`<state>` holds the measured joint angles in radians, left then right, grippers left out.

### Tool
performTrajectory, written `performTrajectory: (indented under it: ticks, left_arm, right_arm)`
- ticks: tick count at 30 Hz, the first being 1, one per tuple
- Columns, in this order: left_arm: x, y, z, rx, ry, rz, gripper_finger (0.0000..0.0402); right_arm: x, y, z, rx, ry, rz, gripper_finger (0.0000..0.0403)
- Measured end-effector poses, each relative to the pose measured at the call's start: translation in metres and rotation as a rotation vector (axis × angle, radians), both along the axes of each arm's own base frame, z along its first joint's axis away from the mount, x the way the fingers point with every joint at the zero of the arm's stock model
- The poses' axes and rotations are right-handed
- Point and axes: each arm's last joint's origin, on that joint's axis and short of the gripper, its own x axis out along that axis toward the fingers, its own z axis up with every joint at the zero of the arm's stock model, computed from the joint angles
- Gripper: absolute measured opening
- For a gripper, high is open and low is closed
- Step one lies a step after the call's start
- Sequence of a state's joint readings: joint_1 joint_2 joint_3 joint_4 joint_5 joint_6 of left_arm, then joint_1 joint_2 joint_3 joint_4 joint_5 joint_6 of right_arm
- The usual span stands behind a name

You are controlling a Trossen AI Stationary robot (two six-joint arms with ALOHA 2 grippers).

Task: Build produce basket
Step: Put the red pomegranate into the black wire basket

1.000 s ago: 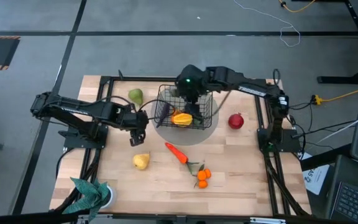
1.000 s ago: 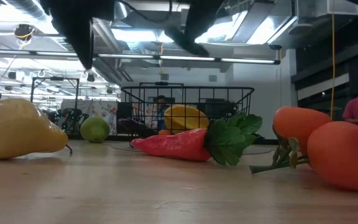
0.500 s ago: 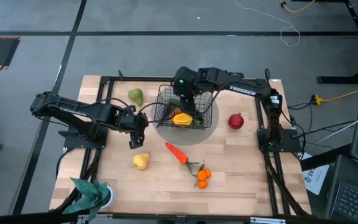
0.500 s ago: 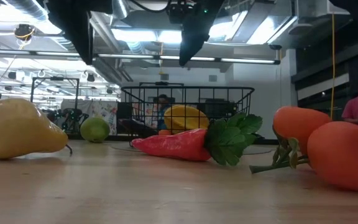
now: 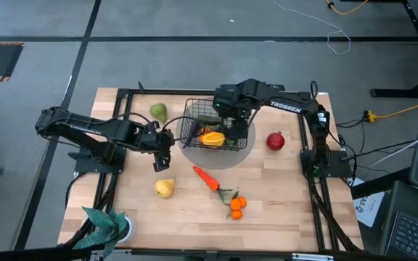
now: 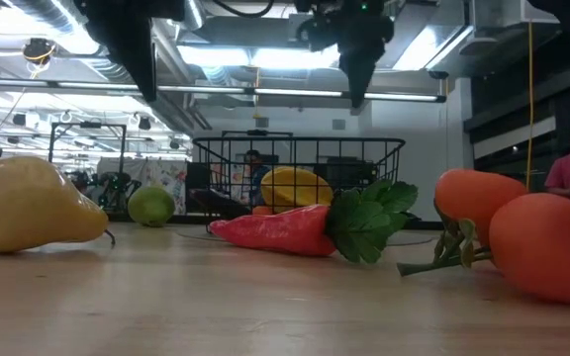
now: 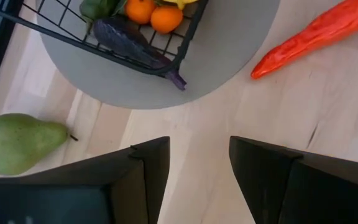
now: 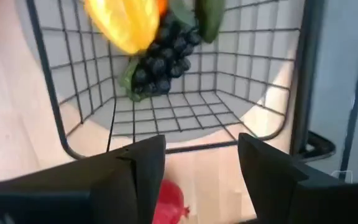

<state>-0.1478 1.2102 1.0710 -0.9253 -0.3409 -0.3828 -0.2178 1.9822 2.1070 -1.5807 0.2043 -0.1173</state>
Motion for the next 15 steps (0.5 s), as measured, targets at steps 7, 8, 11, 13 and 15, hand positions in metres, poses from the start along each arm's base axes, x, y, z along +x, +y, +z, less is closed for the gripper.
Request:
performTrajectory:
  ticks: [7,8,11,13,15]
  left_arm:
    - [0.000,-0.001,0.000,0.000,-0.001,-0.003,0.0154]
    - [0.000,-0.001,0.000,0.001,0.000,-0.003,0.0154]
    - [0.000,-0.001,0.000,0.000,0.000,-0.003,0.0154]
    - [0.000,-0.001,0.000,0.001,0.000,-0.003,0.0154]
    - [0.000,-0.001,0.000,0.000,0.000,-0.003,0.0154]
  right_arm:
    - [-0.027,0.017,0.049,-0.024,-0.179,-0.060,0.0188]
    - [-0.033,0.020,0.057,-0.025,-0.211,-0.070,0.0188]
    - [-0.057,0.029,0.080,-0.021,-0.302,-0.117,0.0188]
    - [-0.072,0.034,0.093,-0.034,-0.356,-0.157,0.0188]
    - [-0.087,0.039,0.102,-0.059,-0.400,-0.218,0.0188]
